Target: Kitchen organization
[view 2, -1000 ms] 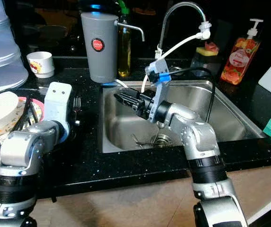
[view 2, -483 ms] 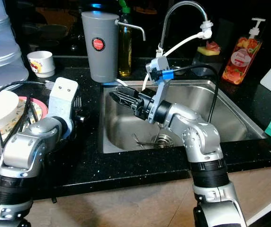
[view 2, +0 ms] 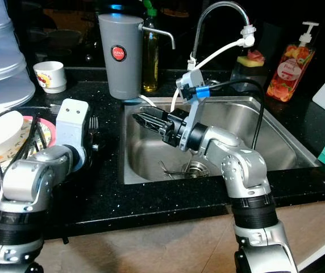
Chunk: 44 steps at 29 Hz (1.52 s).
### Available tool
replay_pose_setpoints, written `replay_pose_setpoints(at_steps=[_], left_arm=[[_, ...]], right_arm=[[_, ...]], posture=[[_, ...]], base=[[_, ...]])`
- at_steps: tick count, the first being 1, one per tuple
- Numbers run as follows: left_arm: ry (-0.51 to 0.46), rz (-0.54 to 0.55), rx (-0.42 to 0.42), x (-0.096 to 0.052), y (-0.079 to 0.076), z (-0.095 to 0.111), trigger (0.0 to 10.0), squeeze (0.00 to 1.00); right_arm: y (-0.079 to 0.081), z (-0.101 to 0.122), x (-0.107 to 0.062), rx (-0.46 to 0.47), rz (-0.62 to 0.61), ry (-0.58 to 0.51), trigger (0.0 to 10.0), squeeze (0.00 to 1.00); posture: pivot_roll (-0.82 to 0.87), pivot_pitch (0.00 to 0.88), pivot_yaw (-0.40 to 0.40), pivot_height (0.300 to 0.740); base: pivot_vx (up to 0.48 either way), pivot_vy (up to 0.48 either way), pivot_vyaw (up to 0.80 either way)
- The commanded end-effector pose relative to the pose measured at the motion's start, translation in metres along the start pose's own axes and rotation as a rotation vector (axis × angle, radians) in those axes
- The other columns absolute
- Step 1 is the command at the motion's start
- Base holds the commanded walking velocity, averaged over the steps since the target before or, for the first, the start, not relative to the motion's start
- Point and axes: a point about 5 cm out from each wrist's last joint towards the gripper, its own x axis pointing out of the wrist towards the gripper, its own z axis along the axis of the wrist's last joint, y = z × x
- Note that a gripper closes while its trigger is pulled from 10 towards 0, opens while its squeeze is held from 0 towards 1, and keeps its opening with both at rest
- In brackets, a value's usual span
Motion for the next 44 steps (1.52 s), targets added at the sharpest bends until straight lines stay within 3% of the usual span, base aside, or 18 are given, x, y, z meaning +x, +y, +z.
replay_pose_setpoints(at_steps=[1, 6, 7, 13, 14, 15, 16, 40, 42, 44], left_arm=[[0.135, -0.018, -0.017, 0.006, 0.001, -0.02, 10.0, 0.0], [0.149, -0.005, -0.006, 0.008, 0.004, -0.022, 10.0, 0.0], [0.158, 0.001, 0.036, 0.009, 0.005, -0.023, 10.0, 0.0], [0.178, 0.014, 0.082, 0.01, 0.009, -0.026, 10.0, 0.0], [0.179, 0.014, 0.084, 0.01, 0.009, -0.026, 7.1, 0.0], [0.178, 0.014, 0.08, 0.01, 0.009, -0.026, 1.3, 0.0], [0.177, 0.009, 0.073, 0.01, 0.008, -0.027, 0.0, 0.0], [0.115, 0.031, 0.024, 0.009, 0.012, -0.018, 0.0, 0.0], [0.06, 0.036, 0.023, 0.008, 0.012, -0.012, 0.0, 0.0], [-0.12, 0.014, 0.034, 0.004, 0.008, 0.011, 0.0, 0.0]], right_arm=[[0.003, 0.001, 0.0, 0.0, 0.017, 0.0, 10.0, 0.0], [0.004, 0.001, 0.0, 0.009, 0.02, -0.006, 10.0, 0.0], [0.003, 0.002, -0.001, 0.021, 0.016, -0.013, 10.0, 0.0], [0.003, 0.002, -0.001, 0.033, 0.009, -0.024, 10.0, 0.0], [0.003, 0.002, 0.0, 0.034, 0.009, -0.024, 10.0, 0.0], [0.003, 0.002, 0.0, 0.034, 0.007, -0.024, 10.0, 0.0], [0.003, 0.002, 0.0, 0.034, 0.007, -0.024, 10.0, 0.0], [0.0, 0.004, 0.001, 0.037, -0.003, -0.026, 10.0, 0.0], [-0.001, 0.005, 0.001, 0.04, -0.004, -0.03, 10.0, 0.0], [-0.002, 0.007, 0.0, 0.048, -0.011, -0.043, 10.0, 0.0]], posture=[[-0.02, 0.045, -0.039, 0.74], [-0.02, 0.041, -0.04, 0.74], [-0.02, 0.039, -0.041, 0.74], [-0.02, 0.033, -0.038, 0.74], [-0.02, 0.032, -0.038, 0.74], [-0.02, 0.031, -0.038, 0.74], [-0.02, 0.028, -0.038, 0.74], [-0.02, 0.038, -0.043, 0.74], [-0.02, 0.043, -0.044, 0.74], [-0.02, 0.043, -0.046, 0.74]], base=[[0.0, 0.0, 0.0], [0.0, 0.0, 0.0], [0.0, 0.0, 0.0], [0.0, 0.0, 0.0], [0.0, 0.0, 0.0], [0.0, 0.0, 0.0], [0.0, 0.0, 0.0], [0.0, 0.0, 0.0], [0.0, 0.0, 0.0], [0.0, 0.0, 0.0]])
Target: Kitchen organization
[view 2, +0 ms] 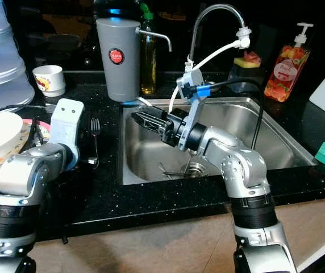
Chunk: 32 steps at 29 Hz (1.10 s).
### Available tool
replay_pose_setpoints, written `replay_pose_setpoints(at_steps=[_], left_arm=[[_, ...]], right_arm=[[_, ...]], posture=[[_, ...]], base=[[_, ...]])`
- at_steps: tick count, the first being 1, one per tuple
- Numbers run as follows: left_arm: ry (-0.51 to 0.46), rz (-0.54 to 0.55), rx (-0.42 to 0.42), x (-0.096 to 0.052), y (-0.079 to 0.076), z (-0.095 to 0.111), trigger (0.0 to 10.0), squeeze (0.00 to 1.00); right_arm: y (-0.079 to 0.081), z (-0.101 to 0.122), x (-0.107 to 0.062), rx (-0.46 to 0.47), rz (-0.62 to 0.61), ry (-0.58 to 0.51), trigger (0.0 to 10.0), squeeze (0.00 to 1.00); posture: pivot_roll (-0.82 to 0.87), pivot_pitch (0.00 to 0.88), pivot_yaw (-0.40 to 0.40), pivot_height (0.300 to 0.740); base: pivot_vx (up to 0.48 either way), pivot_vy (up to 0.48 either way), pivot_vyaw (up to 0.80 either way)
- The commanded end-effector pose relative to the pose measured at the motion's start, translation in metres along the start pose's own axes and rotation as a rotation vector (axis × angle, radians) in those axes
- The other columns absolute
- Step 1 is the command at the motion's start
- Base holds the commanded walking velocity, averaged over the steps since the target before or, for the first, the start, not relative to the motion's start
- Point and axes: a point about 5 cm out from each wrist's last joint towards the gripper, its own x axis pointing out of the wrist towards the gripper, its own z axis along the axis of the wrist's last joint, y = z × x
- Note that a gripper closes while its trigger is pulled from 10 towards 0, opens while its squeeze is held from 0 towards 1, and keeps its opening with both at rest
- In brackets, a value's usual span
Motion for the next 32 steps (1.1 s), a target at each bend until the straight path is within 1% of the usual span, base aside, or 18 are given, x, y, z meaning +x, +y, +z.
replay_pose_setpoints(at_steps=[1, 3, 6, 8, 11, 12, 13, 14, 16, 17, 18, 19, 26, 30, 31, 32], left_arm=[[-0.154, -0.03, 0.01, -0.003, -0.005, 0.018, 0.0, 0.0], [-0.271, -0.073, -0.007, -0.009, -0.011, 0.035, 0.0, 0.0], [-0.343, -0.081, -0.017, -0.014, -0.013, 0.046, 0.0, 0.0], [-0.362, -0.083, -0.026, -0.016, -0.014, 0.049, 0.0, 0.0], [-0.36, -0.087, -0.027, -0.016, -0.014, 0.05, 0.0, 0.0], [-0.3, -0.063, -0.018, -0.013, -0.012, 0.044, 0.0, 0.0], [-0.217, -0.022, -0.013, -0.01, -0.01, 0.037, 0.0, 0.0], [-0.1, 0.047, -0.009, -0.005, -0.004, 0.023, 8.0, 0.0], [-0.082, 0.06, -0.008, -0.004, -0.003, 0.02, 8.0, 0.0], [-0.079, 0.061, -0.021, -0.003, -0.003, 0.019, 10.0, 0.47], [-0.079, 0.061, -0.021, -0.003, -0.003, 0.019, 10.0, 0.47], [-0.084, 0.05, -0.058, -0.002, -0.004, 0.016, 10.0, 1.0], [-0.036, 0.044, -0.08, 0.0, -0.008, 0.01, 10.0, 1.0], [-0.006, 0.067, -0.06, 0.002, -0.008, 0.007, 10.0, 0.98], [0.004, 0.073, -0.059, 0.004, -0.008, 0.005, 10.0, 0.0], [0.016, 0.08, -0.056, 0.006, -0.008, 0.002, 10.0, 0.0]], right_arm=[[-0.003, 0.006, -0.001, 0.013, -0.009, -0.024, 10.0, 0.0], [-0.004, 0.009, -0.001, 0.021, -0.014, -0.039, 10.0, 0.0], [-0.006, 0.012, -0.001, 0.027, -0.019, -0.052, 10.0, 0.0], [-0.006, 0.013, -0.001, 0.029, -0.02, -0.057, 10.0, 0.0], [-0.006, 0.014, -0.001, 0.031, -0.02, -0.06, 10.0, 0.0], [-0.006, 0.014, -0.001, 0.031, -0.019, -0.06, 10.0, 0.0], [-0.006, 0.014, -0.001, 0.031, -0.019, -0.06, 10.0, 0.0], [-0.007, 0.014, -0.002, 0.032, -0.019, -0.06, 10.0, 0.0], [-0.007, 0.014, -0.002, 0.032, -0.02, -0.059, 10.0, 0.0], [-0.007, 0.014, -0.002, 0.033, -0.02, -0.059, 10.0, 0.0], [-0.007, 0.014, -0.002, 0.033, -0.02, -0.059, 10.0, 0.0], [-0.007, 0.014, -0.002, 0.034, -0.022, -0.06, 10.0, 0.0], [-0.006, 0.014, -0.001, 0.038, -0.017, -0.057, 10.0, 0.0], [-0.006, 0.013, -0.001, 0.041, -0.019, -0.058, 10.0, 0.0], [-0.007, 0.013, -0.002, 0.042, -0.02, -0.057, 10.0, 0.0], [-0.007, 0.012, -0.002, 0.044, -0.021, -0.057, 10.0, 0.0]], posture=[[-0.02, 0.043, -0.046, 0.74], [-0.02, 0.046, -0.045, 0.74], [-0.02, 0.046, -0.045, 0.74], [-0.02, 0.045, -0.044, 0.74], [-0.02, 0.045, -0.044, 0.74], [-0.02, 0.044, -0.044, 0.74], [-0.02, 0.044, -0.044, 0.74], [-0.02, 0.043, -0.044, 0.74], [-0.02, 0.042, -0.044, 0.74], [-0.02, 0.043, -0.044, 0.74], [-0.02, 0.043, -0.044, 0.74], [-0.02, 0.043, -0.045, 0.74], [-0.02, 0.045, -0.045, 0.74], [-0.02, 0.044, -0.044, 0.74], [-0.02, 0.045, -0.044, 0.74], [-0.02, 0.045, -0.044, 0.74]], base=[[0.0, 0.0, 0.0], [0.0, 0.0, 0.0], [0.0, 0.0, 0.0], [0.0, 0.0, 0.0], [0.0, 0.0, 0.0], [0.0, 0.0, 0.0], [0.0, 0.0, 0.0], [0.0, 0.0, 0.0], [0.0, 0.0, 0.0], [0.0, 0.0, 0.0], [0.0, 0.0, 0.0], [0.0, 0.0, 0.0], [0.0, 0.0, 0.0], [0.0, 0.0, 0.0], [0.0, 0.0, 0.0], [0.0, 0.0, 0.0]])
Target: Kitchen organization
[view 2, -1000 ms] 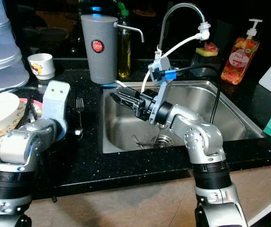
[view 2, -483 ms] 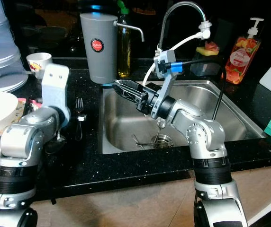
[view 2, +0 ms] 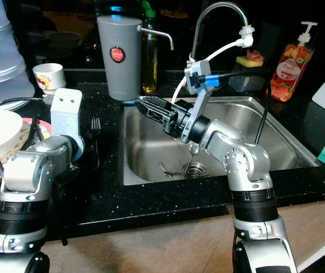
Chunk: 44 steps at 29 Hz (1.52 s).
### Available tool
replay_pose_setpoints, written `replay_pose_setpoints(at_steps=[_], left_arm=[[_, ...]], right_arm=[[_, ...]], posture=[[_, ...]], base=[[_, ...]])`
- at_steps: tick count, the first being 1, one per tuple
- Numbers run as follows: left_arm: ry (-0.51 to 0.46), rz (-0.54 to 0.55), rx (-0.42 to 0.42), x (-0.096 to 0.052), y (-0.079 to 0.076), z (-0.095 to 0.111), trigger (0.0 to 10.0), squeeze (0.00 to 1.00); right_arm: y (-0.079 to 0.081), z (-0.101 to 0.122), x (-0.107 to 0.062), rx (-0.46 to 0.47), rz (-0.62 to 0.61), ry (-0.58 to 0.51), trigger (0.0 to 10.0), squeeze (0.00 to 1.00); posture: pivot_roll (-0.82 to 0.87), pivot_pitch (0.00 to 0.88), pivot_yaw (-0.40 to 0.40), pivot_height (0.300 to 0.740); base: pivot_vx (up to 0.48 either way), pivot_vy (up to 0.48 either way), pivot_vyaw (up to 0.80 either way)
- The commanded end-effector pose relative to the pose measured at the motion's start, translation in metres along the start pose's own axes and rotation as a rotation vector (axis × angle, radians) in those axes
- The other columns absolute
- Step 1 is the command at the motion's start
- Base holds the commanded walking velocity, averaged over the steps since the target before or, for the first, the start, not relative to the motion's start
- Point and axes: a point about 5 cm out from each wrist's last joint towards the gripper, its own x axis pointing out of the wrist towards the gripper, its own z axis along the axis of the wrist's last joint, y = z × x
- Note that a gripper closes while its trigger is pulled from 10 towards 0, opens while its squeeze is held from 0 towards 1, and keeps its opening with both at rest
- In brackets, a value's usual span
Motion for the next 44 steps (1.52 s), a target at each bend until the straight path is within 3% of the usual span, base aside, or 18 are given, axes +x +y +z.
replay_pose_setpoints(at_steps=[1, 7, 25, 26, 28, 29, 44], left_arm=[[0.066, 0.014, 0.02, 0.008, -0.003, -0.014, 10.0, 0.0], [0.133, 0.037, 0.026, 0.023, -0.006, -0.035, 10.0, 0.0], [0.231, -0.008, 0.147, 0.029, -0.014, -0.049, 10.0, 0.0], [0.234, -0.014, 0.137, 0.029, -0.013, -0.05, 6.3, 0.0], [0.236, -0.016, 0.132, 0.029, -0.013, -0.05, 6.3, 0.0], [0.241, -0.026, 0.116, 0.029, -0.014, -0.051, 0.0, 0.0], [0.243, -0.063, 0.13, 0.029, -0.018, -0.051, 0.0, 0.0]], right_arm=[[-0.003, 0.0, -0.002, 0.019, -0.008, -0.007, 10.0, 0.0], [-0.004, -0.001, -0.002, 0.023, -0.011, -0.008, 10.0, 0.0], [-0.003, 0.0, -0.004, 0.034, -0.008, -0.024, 10.0, 0.0], [-0.003, 0.0, -0.004, 0.032, -0.005, -0.023, 10.0, 0.0], [-0.003, 0.0, -0.004, 0.032, -0.004, -0.023, 10.0, 0.0], [-0.003, 0.0, -0.004, 0.03, -0.001, -0.019, 10.0, 0.0], [-0.001, -0.001, -0.004, 0.029, 0.008, -0.017, 10.0, 0.0]], posture=[[-0.02, 0.046, -0.043, 0.74], [-0.02, 0.047, -0.041, 0.74], [-0.02, 0.038, -0.033, 0.74], [-0.02, 0.033, -0.034, 0.74], [-0.02, 0.033, -0.034, 0.74], [-0.02, 0.029, -0.035, 0.74], [-0.02, 0.009, -0.032, 0.74]], base=[[0.0, 0.0, 0.0], [0.0, 0.0, 0.0], [0.0, 0.0, 0.0], [0.0, 0.0, 0.0], [0.0, 0.0, 0.0], [0.0, 0.0, 0.0], [0.0, 0.0, 0.0]])
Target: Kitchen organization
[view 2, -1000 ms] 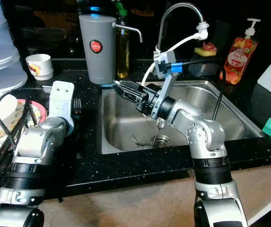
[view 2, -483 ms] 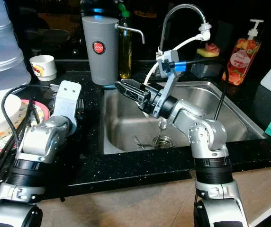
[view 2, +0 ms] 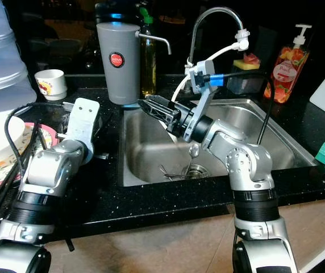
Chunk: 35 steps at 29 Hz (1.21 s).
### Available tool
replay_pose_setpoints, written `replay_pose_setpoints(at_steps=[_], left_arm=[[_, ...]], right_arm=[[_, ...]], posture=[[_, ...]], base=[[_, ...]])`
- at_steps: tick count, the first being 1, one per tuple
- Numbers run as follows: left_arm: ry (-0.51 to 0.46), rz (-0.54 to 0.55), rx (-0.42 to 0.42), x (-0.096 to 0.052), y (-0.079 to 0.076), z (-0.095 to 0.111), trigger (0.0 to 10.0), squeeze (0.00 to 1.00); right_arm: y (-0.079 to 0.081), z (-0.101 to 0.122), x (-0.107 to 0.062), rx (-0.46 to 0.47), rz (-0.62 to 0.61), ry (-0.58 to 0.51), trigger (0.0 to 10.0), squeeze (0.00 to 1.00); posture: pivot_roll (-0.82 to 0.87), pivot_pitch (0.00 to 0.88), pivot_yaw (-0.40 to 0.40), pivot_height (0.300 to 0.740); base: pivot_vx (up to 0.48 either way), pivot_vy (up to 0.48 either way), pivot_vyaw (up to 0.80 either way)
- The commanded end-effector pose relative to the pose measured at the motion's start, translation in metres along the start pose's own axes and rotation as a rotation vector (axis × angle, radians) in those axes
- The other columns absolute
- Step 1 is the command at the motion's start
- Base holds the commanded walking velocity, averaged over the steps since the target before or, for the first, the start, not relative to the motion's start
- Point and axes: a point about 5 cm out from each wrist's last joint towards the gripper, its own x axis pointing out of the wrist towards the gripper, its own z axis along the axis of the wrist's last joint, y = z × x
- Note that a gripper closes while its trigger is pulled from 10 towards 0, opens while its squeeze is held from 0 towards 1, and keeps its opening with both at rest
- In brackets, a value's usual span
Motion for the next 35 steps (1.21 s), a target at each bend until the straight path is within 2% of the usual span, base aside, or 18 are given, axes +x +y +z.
replay_pose_setpoints(at_steps=[1, 6, 7, 8, 10, 11, 14, 17, 23, 25, 28, 32, 35], left_arm=[[0.151, -0.036, 0.001, 0.008, -0.006, -0.032, 0.0, 0.0], [0.126, -0.02, -0.006, 0.008, -0.003, -0.028, 0.0, 0.0], [0.072, -0.004, -0.025, 0.007, -0.001, -0.021, 0.0, 0.0], [0.072, -0.004, -0.025, 0.007, -0.001, -0.021, 0.0, 0.0], [-0.087, 0.008, -0.063, 0.003, 0.001, 0.0, 0.0, 0.0], [-0.129, 0.004, -0.072, 0.001, 0.001, 0.005, 0.0, 0.0], [-0.203, -0.012, -0.116, -0.004, 0.001, 0.018, 0.0, 0.0], [-0.289, -0.002, -0.196, -0.012, 0.006, 0.035, 0.0, 0.0], [-0.371, -0.031, -0.256, -0.018, 0.007, 0.049, 0.0, 0.0], [-0.481, -0.107, -0.181, -0.024, -0.001, 0.059, 0.0, 0.0], [-0.542, -0.148, -0.118, -0.029, -0.007, 0.063, 0.0, 0.0], [-0.591, -0.183, -0.119, -0.035, -0.009, 0.067, 0.0, 0.0], [-0.683, -0.263, -0.202, -0.045, -0.01, 0.073, 0.0, 0.0]], right_arm=[[0.002, -0.002, -0.001, 0.01, 0.016, 0.002, 10.0, 0.0], [0.002, -0.001, -0.002, 0.012, 0.016, 0.0, 10.0, 0.0], [0.001, -0.001, -0.001, 0.011, 0.015, -0.001, 10.0, 0.0], [0.001, -0.001, -0.001, 0.011, 0.015, -0.001, 10.0, 0.0], [0.001, 0.0, -0.001, 0.01, 0.013, -0.005, 10.0, 0.0], [0.001, 0.0, -0.001, 0.009, 0.013, -0.006, 10.0, 0.0], [0.001, 0.001, -0.001, 0.008, 0.014, -0.007, 10.0, 0.0], [0.001, 0.002, 0.0, 0.007, 0.016, -0.01, 10.0, 0.0], [0.001, 0.003, 0.001, 0.007, 0.019, -0.014, 10.0, 0.0], [0.001, 0.004, 0.002, 0.003, 0.013, -0.021, 10.0, 0.0], [0.0, 0.005, 0.003, -0.003, -0.009, -0.034, 10.0, 0.0], [-0.006, 0.007, 0.005, -0.031, -0.086, -0.058, 10.0, 0.0], [-0.015, 0.008, 0.009, -0.024, -0.198, -0.11, 10.0, 0.0]], posture=[[-0.02, 0.006, -0.033, 0.74], [-0.02, 0.003, -0.035, 0.74], [-0.02, 0.003, -0.036, 0.74], [-0.02, 0.003, -0.036, 0.74], [-0.02, 0.005, -0.038, 0.74], [-0.02, 0.005, -0.038, 0.74], [-0.02, 0.006, -0.038, 0.74], [-0.02, 0.009, -0.039, 0.74], [-0.02, 0.011, -0.04, 0.74], [-0.02, 0.017, -0.041, 0.74], [-0.03, 0.02, -0.041, 0.74], [-0.03, 0.02, -0.041, 0.74], [-0.02, 0.024, -0.04, 0.74]], base=[[0.0, 0.0, 0.0], [0.0, 0.0, 0.0], [0.0, 0.0, 0.0], [0.0, 0.0, 0.0], [0.0, 0.0, 0.0], [0.0, 0.0, 0.0], [0.0, 0.0, 0.0], [0.0, 0.0, 0.0], [0.0, 0.0, 0.0], [0.0, 0.0, 0.0], [0.0, 0.0, 0.0], [0.0, 0.0, 0.0], [0.0, 0.0, 0.0]])
